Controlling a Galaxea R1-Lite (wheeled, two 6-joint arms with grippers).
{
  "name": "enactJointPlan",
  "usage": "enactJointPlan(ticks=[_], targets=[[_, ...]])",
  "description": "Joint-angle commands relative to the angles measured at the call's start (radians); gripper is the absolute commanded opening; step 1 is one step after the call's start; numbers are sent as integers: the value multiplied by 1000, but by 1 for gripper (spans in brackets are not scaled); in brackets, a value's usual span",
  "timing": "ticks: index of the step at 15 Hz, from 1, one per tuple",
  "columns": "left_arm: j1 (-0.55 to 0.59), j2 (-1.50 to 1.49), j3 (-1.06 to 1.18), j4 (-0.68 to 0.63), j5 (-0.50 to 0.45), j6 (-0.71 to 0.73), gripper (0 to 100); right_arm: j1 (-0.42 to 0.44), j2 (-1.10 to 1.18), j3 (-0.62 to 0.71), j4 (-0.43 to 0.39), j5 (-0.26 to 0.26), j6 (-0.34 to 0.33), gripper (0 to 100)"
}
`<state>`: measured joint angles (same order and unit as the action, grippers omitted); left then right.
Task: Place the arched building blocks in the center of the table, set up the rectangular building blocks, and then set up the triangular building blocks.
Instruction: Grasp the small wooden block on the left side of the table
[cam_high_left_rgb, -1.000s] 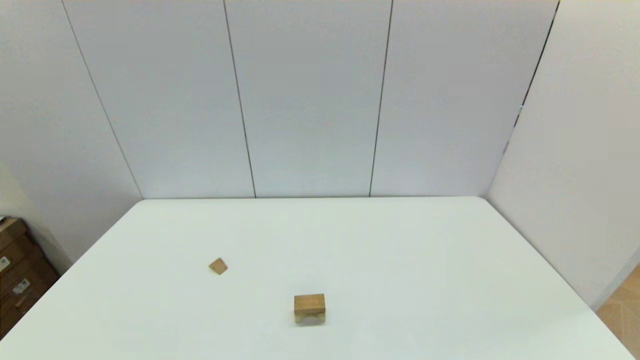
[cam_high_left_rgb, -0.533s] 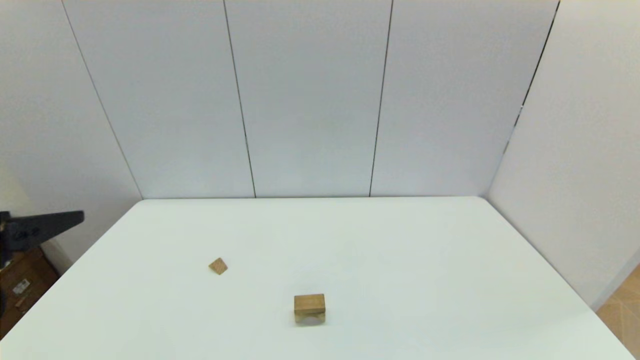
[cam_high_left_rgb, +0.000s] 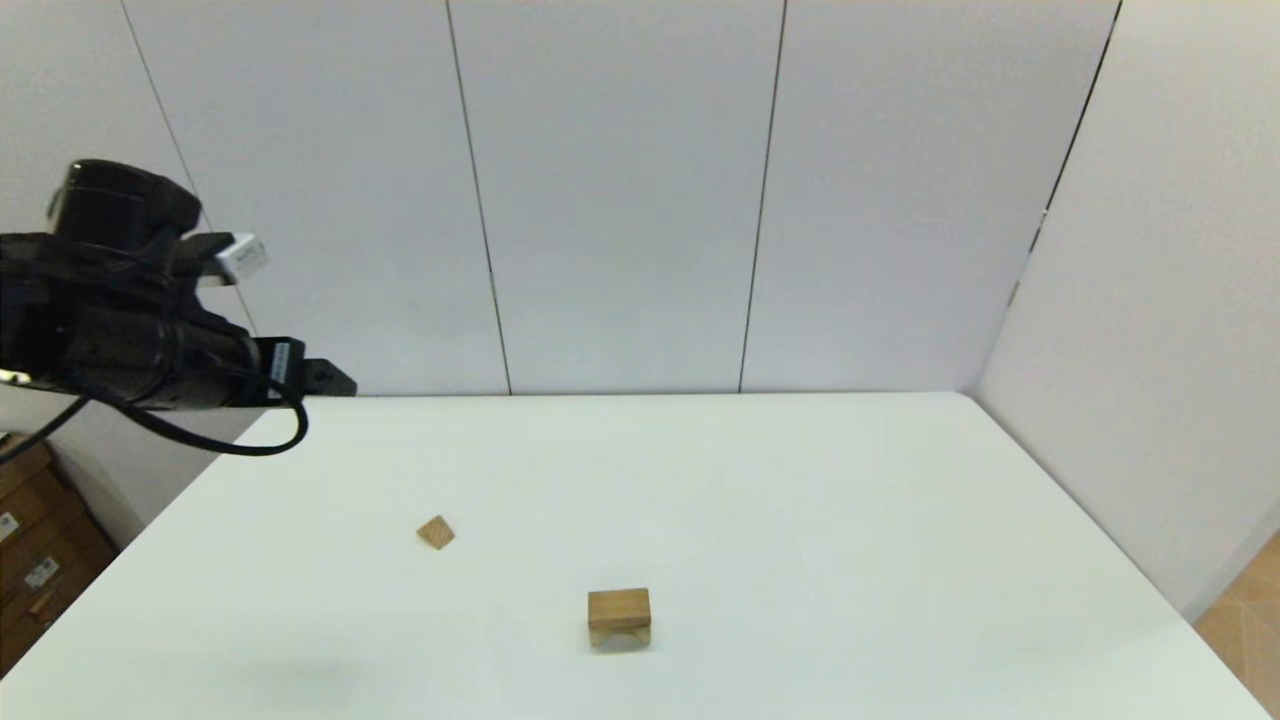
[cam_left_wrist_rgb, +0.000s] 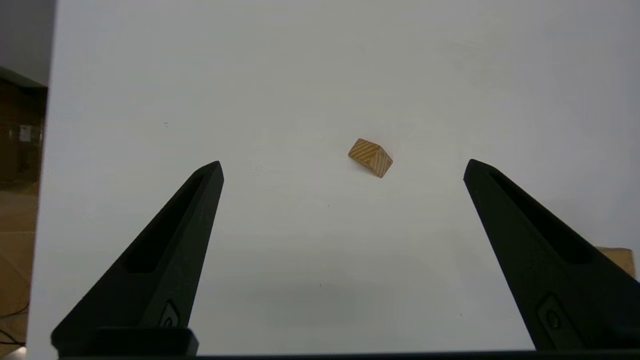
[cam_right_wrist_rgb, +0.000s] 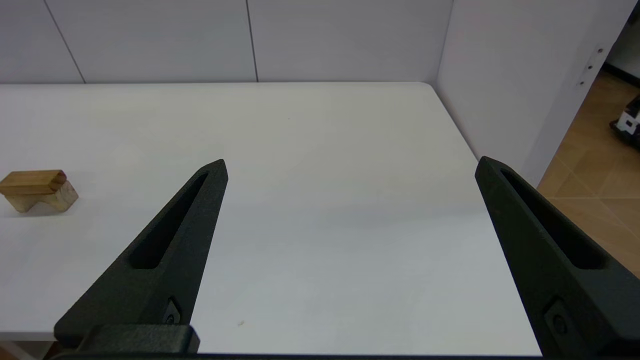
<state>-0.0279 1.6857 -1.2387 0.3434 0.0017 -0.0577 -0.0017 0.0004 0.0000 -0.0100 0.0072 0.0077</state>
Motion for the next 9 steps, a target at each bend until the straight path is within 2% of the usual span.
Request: enactJointPlan(ticks=[1, 4, 9], targets=[[-15, 253, -84, 14, 0, -7, 100, 0, 0, 0, -1, 0, 0, 100], [-17, 310, -133, 108, -3, -1, 100, 0, 1, 0, -1, 0, 0, 100], [-33, 376, -294, 387, 0, 7, 100, 0, 1, 0, -1, 0, 0, 100]])
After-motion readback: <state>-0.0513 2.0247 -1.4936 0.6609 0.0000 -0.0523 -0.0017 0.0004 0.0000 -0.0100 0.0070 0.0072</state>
